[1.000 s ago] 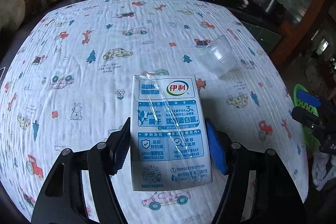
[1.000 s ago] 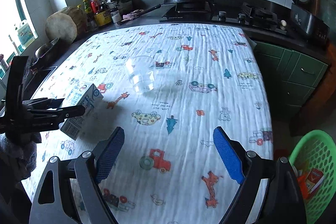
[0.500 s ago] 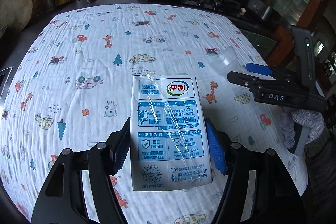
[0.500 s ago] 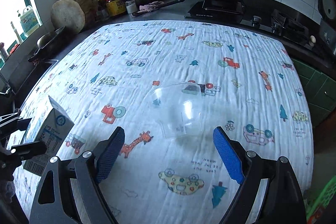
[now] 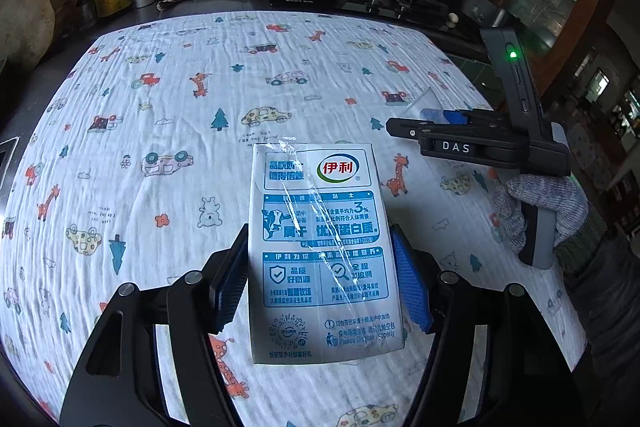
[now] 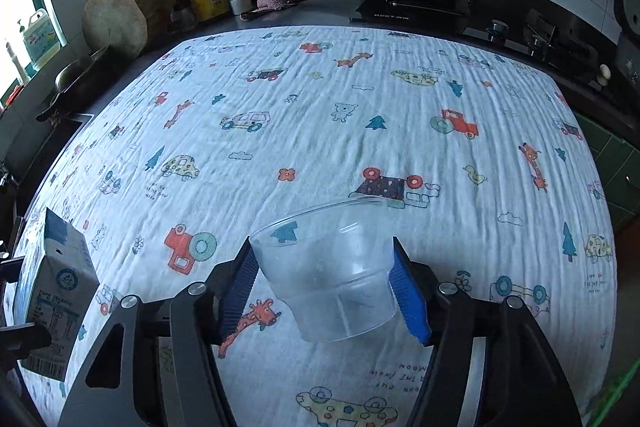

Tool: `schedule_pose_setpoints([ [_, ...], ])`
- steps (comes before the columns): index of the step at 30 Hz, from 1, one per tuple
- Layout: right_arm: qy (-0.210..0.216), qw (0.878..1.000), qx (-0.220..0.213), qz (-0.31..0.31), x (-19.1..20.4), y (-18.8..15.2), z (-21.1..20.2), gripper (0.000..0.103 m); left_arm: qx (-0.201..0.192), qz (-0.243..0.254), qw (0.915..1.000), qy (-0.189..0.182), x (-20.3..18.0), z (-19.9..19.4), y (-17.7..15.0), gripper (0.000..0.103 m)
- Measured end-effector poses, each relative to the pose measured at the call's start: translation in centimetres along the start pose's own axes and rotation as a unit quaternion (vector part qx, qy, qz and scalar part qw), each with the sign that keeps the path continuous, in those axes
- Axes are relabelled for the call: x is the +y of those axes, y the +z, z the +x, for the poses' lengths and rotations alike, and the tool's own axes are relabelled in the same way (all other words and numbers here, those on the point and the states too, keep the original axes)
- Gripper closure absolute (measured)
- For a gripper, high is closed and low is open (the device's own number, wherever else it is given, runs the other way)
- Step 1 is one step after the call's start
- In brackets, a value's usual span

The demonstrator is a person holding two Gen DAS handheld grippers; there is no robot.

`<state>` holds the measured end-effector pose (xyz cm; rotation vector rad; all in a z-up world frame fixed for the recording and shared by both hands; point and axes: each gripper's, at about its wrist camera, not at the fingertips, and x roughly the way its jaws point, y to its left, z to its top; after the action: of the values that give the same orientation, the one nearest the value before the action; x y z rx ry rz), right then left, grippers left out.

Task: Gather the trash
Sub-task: 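Carry the clear cup and milk carton to the green basket and release both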

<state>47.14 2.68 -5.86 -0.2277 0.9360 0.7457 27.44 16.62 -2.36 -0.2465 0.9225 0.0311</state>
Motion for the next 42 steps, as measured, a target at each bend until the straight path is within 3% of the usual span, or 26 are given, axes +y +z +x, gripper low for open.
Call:
schedule_pose_setpoints([
  [11, 0.003, 1.0, -0.023, 0.014, -0.4, -2.0, -3.9, 0.042, -0.004, 0.013, 0.9999, -0.009, -1.4, -0.7, -0.2, 0.038],
  [20, -0.03, 0.996, -0.054, 0.057, -3.9, -7.0, -11.1, 0.042, -0.009, 0.05, 0.998, -0.038, -6.2, -2.1, -0.6, 0.038],
  [28, -0.095, 0.986, -0.065, 0.124, -11.4, -14.0, -17.6, 0.042, -0.005, 0.096, 0.9924, -0.076, -12.7, -2.1, -0.9, 0.038],
  [34, -0.152, 0.97, -0.056, 0.183, -18.5, -19.3, -21.3, 0.042, 0.007, 0.129, 0.9862, -0.103, -17.9, -1.2, -1.1, 0.038],
  [42, -0.164, 0.953, -0.039, 0.252, -24.5, -24.5, -22.9, 0.039, 0.021, 0.159, 0.9791, -0.125, -23.8, 0.6, -0.4, 0.038],
])
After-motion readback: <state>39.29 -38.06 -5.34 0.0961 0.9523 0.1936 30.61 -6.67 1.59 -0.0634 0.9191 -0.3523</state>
